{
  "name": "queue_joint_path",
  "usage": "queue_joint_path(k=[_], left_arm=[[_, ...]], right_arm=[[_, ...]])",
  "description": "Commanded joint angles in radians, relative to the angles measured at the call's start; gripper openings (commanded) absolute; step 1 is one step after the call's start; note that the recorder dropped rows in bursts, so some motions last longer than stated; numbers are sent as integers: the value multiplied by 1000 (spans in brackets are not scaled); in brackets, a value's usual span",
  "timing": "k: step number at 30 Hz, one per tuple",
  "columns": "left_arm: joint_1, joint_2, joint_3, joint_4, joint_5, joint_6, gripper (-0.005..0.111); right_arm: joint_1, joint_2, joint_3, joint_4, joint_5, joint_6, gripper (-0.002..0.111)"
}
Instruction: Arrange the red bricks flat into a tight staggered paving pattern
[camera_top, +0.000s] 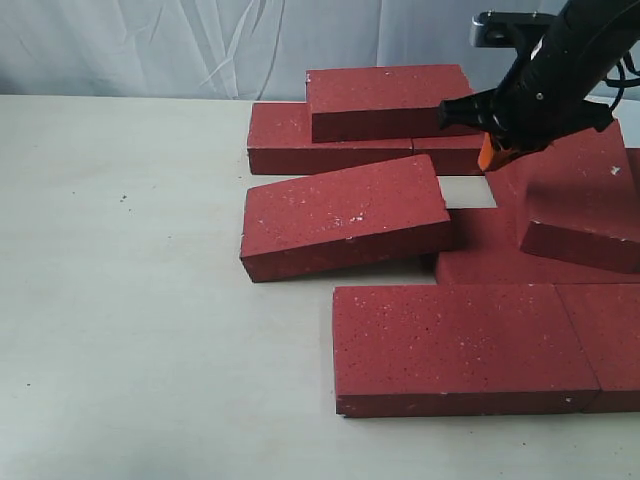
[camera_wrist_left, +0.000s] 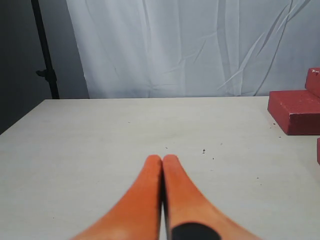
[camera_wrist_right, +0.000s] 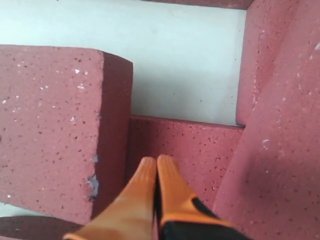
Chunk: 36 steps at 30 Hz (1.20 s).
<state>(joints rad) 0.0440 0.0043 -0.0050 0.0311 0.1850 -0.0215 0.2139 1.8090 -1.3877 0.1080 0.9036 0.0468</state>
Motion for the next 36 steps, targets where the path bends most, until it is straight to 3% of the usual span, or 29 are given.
queue_joint_path(k=[1,24,30,34,36], left_arm=[[-7,-4,5,-1,-6,-1,0],[-7,-4,5,7,-9,-1,0],[-7,-4,5,7,-208,-1,0],[-7,-4,5,-5,-202,-1,0],[-7,-4,5,-37,-267,-4,0]], right_arm=[[-2,-27,-4,10,-5,-8,-1],[-2,-27,-4,126,7,-76,-1],[-2,-27,-3,126,43,-101,-1],[-2,-27,-3,126,44,-101,-1],[-2,-27,-3,128,44,-101,-1]])
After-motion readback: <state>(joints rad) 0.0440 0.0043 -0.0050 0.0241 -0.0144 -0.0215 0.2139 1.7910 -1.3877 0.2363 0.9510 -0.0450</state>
